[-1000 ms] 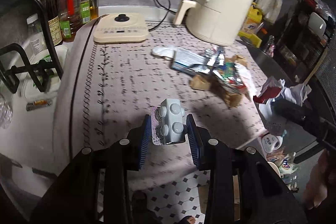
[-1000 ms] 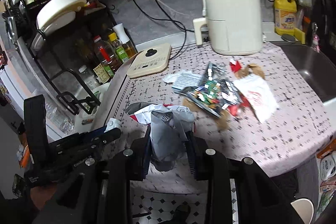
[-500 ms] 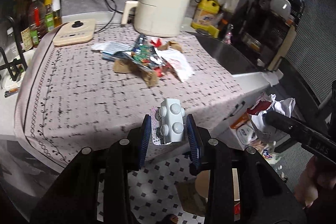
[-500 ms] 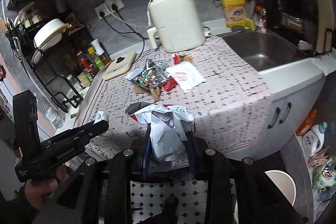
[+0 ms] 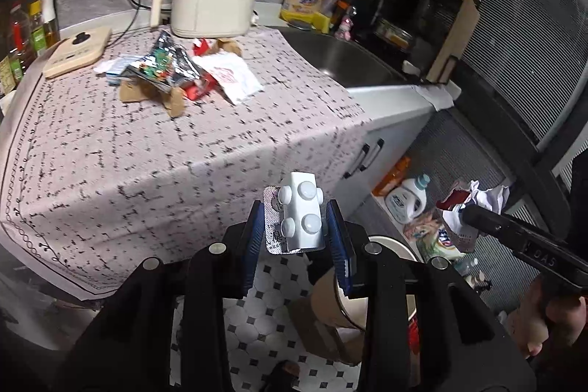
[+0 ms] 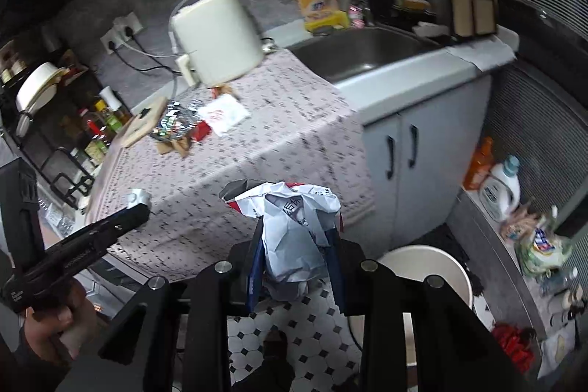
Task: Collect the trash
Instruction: 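Carry both held scraps down over the white bin while opening both tools to drop them, then move both open tools back up over the trash pile on the counter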
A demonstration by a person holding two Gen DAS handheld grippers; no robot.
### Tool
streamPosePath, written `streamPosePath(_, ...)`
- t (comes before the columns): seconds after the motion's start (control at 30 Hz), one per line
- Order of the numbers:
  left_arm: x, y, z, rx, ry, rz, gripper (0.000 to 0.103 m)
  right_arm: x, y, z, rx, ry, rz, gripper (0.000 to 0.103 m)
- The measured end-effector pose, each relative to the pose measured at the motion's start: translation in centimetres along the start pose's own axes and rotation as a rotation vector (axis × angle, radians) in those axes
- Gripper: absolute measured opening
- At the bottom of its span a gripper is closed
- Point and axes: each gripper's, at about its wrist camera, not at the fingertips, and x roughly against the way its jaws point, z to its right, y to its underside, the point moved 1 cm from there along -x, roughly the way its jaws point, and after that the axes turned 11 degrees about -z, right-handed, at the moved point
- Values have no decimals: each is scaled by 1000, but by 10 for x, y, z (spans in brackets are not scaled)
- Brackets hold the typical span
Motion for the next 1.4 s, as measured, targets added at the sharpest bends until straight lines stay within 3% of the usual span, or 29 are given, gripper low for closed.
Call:
streamPosePath(0.13, -12, 10, 17, -31, 19, -36, 34, -7, 18, 32, -71, 65, -40, 35)
streamPosePath(0.17, -16, 13, 22, -40, 25, -49, 34, -10, 23, 39, -87, 92, -58, 43)
streamPosePath(0.2, -20, 16, 26, -46, 30, -61, 34, -12, 28, 47, -107, 114, -75, 62)
streamPosePath(0.27, -28, 21, 33, -61, 41, -87, 34, -10, 39, 62, -159, 146, -69, 80)
streamPosePath(0.63, -69, 31, 87, -209, 127, -209, 34, 26, 74, 111, -334, 205, -21, 80)
streamPosePath(1.1, -121, 25, 193, -432, 253, -309, 36, 88, 123, 169, -499, 316, 48, 80)
streamPosePath(1.2, -123, 23, 205, -441, 269, -317, 49, 94, 129, 177, -513, 323, 56, 80)
streamPosePath(1.27, -121, 21, 208, -438, 269, -305, 65, 96, 129, 181, -517, 322, 63, 80)
streamPosePath(1.4, -112, 17, 202, -417, 247, -282, 77, 96, 123, 182, -511, 323, 80, 84)
